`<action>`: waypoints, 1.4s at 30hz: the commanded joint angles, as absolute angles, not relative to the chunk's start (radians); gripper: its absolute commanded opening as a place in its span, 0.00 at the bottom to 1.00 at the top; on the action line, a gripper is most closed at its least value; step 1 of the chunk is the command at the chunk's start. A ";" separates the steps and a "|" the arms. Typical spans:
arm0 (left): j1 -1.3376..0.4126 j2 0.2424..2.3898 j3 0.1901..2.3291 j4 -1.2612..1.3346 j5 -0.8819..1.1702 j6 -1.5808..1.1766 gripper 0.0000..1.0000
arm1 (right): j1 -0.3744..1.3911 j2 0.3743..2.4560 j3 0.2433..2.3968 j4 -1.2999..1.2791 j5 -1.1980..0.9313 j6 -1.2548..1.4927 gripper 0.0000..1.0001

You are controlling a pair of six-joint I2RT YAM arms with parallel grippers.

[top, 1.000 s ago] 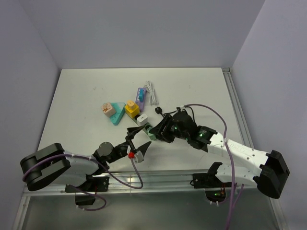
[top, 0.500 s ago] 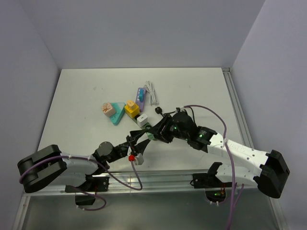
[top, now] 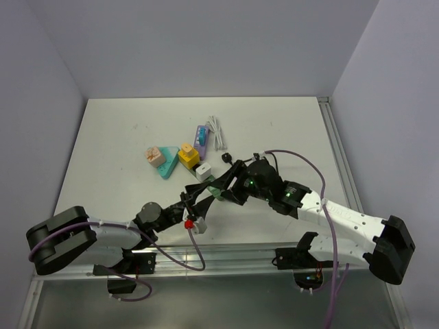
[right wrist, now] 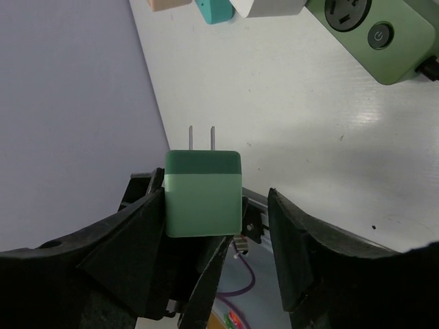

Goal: Insert the plug
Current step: Pick up the plug from the center of the board.

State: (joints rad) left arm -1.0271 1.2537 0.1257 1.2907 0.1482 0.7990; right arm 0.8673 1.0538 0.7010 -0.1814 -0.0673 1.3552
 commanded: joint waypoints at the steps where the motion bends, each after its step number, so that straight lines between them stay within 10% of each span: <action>1: -1.032 1.241 0.176 1.539 0.124 0.773 0.00 | 0.893 1.014 0.706 -0.129 -0.110 1.347 0.71; 21: -1.032 1.267 0.152 1.555 0.060 0.637 0.00 | 0.894 0.913 0.744 -0.169 0.090 1.154 0.82; 42: -1.012 1.213 0.245 1.324 -0.130 0.074 0.00 | 0.894 0.882 0.649 -0.081 0.270 0.778 0.66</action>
State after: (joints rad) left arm -1.0176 1.2396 0.1951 1.3014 -0.0956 0.2081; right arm 0.8879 0.8684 0.6479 -0.1268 0.2295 0.8684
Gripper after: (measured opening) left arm 0.473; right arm 0.664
